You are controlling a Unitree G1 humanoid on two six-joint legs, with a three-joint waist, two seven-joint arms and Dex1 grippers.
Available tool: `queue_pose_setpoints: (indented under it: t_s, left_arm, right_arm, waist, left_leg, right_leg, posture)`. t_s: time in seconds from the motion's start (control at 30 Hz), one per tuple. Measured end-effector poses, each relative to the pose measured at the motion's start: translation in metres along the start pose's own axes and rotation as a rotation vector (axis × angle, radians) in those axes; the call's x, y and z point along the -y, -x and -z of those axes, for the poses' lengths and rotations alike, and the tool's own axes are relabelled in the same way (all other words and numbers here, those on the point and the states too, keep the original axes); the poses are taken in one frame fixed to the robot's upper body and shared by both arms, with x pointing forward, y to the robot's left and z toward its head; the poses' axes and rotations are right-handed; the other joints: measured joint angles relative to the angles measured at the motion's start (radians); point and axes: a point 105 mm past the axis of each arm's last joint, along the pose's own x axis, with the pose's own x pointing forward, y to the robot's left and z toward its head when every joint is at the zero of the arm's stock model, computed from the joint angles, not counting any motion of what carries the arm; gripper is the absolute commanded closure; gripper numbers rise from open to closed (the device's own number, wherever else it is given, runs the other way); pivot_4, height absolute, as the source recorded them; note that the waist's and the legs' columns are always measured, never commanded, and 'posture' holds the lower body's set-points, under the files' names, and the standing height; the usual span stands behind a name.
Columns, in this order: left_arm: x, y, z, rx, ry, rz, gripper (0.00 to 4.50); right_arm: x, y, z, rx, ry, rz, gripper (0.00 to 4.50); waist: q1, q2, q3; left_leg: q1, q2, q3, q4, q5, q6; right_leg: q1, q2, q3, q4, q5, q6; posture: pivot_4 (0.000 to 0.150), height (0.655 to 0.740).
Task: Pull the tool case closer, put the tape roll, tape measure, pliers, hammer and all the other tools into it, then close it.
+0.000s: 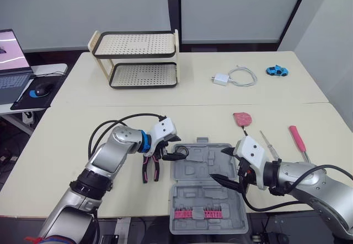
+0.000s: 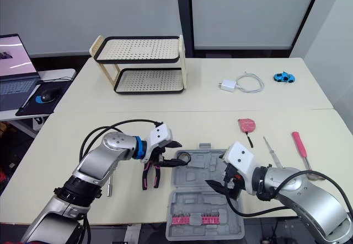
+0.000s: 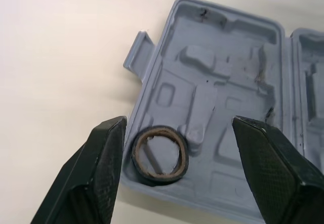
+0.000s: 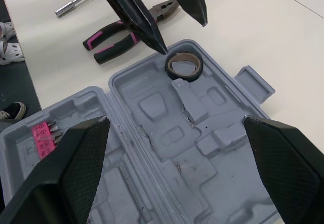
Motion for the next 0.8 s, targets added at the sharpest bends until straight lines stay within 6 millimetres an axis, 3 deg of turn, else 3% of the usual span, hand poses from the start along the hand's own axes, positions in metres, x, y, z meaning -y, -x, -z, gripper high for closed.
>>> queue_pose_setpoints:
  t_s: [0.03, 0.13, 0.3, 0.8]
  left_arm:
    - [0.000, 0.000, -0.001, 0.015, -0.005, 0.006, 1.05]
    - [0.000, -0.004, 0.002, 0.057, 0.011, 0.021, 1.65]
    - [-0.001, -0.007, 0.007, 0.074, 0.012, 0.030, 3.21]
    - [-0.001, -0.018, 0.026, 0.084, -0.016, 0.031, 3.21]
  right_arm:
    - [0.000, 0.000, 0.000, 0.000, 0.000, 0.000, 0.00]
    - [0.000, 0.000, 0.000, 0.001, 0.002, 0.000, 0.00]
    - [0.000, 0.000, -0.001, 0.002, 0.003, 0.000, 0.00]
    - [0.003, 0.000, -0.005, 0.012, 0.019, 0.008, 0.00]
  waist:
    - [0.000, 0.000, 0.000]
    - [0.000, 0.000, 0.000]
    - [0.000, 0.000, 0.000]
    - [0.000, 0.000, 0.000]
  left_leg:
    - [0.000, 0.000, 0.000, 0.000, 0.000, 0.000]
    - [0.000, 0.000, 0.000, 0.000, 0.000, 0.000]
    - [0.000, 0.000, 0.000, 0.000, 0.000, 0.000]
    - [0.000, 0.000, 0.000, 0.000, 0.000, 0.000]
  right_leg:
    - [0.000, 0.000, 0.000, 0.000, 0.000, 0.000]
    - [0.000, 0.000, 0.000, 0.000, 0.000, 0.000]
    - [0.000, 0.000, 0.000, 0.000, 0.000, 0.000]
    - [0.000, 0.000, 0.000, 0.000, 0.000, 0.000]
  posture:
    - [0.150, 0.7400]
    - [0.150, 0.7400]
    - [0.150, 0.7400]
    - [0.150, 0.7400]
